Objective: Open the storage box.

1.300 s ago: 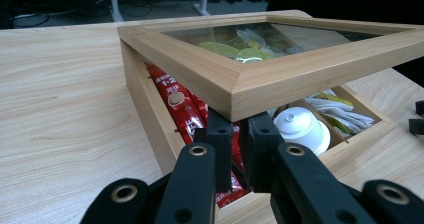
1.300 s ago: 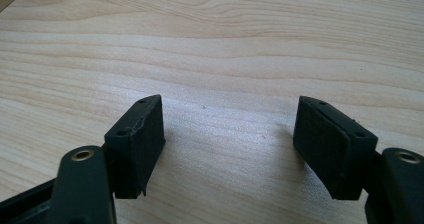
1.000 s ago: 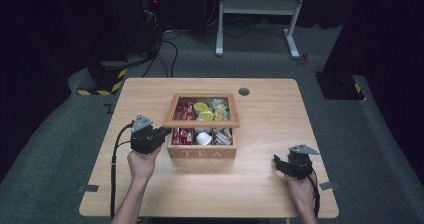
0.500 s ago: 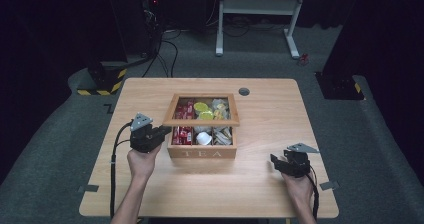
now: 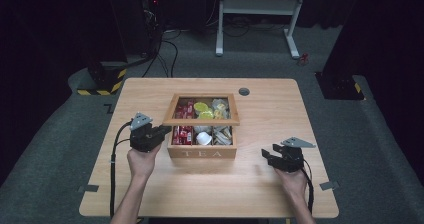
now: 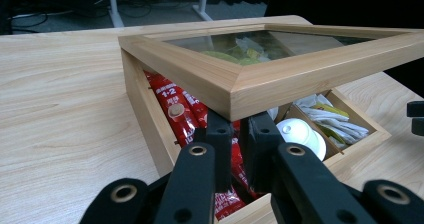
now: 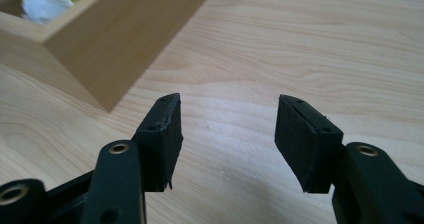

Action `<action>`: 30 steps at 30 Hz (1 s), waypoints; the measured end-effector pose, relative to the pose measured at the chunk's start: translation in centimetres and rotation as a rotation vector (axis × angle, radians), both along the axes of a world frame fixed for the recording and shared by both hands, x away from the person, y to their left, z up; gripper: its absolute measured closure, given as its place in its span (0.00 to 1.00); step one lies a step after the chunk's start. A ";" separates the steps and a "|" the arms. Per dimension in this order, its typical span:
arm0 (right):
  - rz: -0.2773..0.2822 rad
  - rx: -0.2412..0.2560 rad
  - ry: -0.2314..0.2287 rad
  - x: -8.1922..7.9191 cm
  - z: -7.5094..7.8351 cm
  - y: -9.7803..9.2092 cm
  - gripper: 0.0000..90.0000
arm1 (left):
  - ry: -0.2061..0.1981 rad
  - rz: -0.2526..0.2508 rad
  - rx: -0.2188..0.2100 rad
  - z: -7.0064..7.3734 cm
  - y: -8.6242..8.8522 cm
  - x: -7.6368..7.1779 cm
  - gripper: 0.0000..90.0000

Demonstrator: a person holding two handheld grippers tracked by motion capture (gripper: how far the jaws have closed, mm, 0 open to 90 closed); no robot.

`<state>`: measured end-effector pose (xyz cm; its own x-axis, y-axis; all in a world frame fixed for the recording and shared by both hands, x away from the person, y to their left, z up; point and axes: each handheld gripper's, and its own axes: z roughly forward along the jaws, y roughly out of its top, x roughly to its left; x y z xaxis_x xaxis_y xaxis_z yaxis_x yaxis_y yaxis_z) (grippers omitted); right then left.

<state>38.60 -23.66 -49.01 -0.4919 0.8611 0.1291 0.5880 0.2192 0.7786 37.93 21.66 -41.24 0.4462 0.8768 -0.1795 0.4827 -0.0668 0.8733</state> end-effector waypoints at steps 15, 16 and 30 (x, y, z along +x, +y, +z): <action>0.104 0.054 -0.049 0.7 2.1 2.7 0.57 | -0.003 0.001 -0.009 0.0 0.0 0.0 0.92; 0.108 0.055 -0.048 0.8 2.2 2.8 0.57 | -0.003 0.002 -0.010 0.0 0.0 0.0 0.92; 0.176 0.052 -0.084 1.4 3.8 5.3 0.58 | -0.006 0.002 -0.019 0.1 0.1 0.1 0.93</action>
<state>40.02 -18.35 -45.26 -0.6455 0.7537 0.1232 0.4761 0.2710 0.8366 38.03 21.73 -41.13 0.4458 0.8740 -0.1934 0.4772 -0.0492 0.8774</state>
